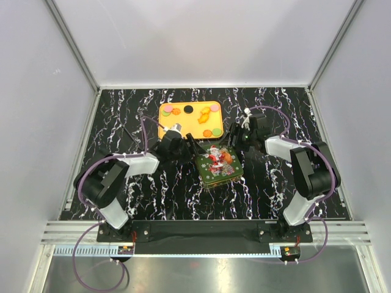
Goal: Pack the cookies
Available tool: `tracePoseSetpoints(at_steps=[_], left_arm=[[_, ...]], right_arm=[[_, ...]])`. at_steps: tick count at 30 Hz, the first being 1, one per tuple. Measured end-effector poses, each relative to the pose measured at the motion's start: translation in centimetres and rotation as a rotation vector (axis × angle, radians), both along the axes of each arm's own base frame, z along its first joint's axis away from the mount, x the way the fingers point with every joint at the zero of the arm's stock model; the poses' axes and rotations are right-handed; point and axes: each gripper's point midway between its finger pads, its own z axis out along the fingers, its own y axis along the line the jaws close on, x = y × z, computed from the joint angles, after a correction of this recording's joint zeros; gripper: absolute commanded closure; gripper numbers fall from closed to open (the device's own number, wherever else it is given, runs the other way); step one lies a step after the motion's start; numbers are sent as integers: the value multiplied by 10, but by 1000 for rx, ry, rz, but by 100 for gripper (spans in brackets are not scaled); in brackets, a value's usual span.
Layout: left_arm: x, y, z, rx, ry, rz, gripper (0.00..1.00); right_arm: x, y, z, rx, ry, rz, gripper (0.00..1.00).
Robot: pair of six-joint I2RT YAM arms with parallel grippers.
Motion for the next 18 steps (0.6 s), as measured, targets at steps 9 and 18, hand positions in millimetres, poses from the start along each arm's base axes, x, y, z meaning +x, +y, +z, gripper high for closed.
tracePoseSetpoints(at_steps=[9, 18], left_arm=[[-3, 10, 2, -34, -20, 9, 39], [-2, 22, 4, -53, -21, 23, 34]], right_arm=[[0, 4, 1, 15, -2, 12, 39], [0, 8, 2, 22, -3, 22, 39]])
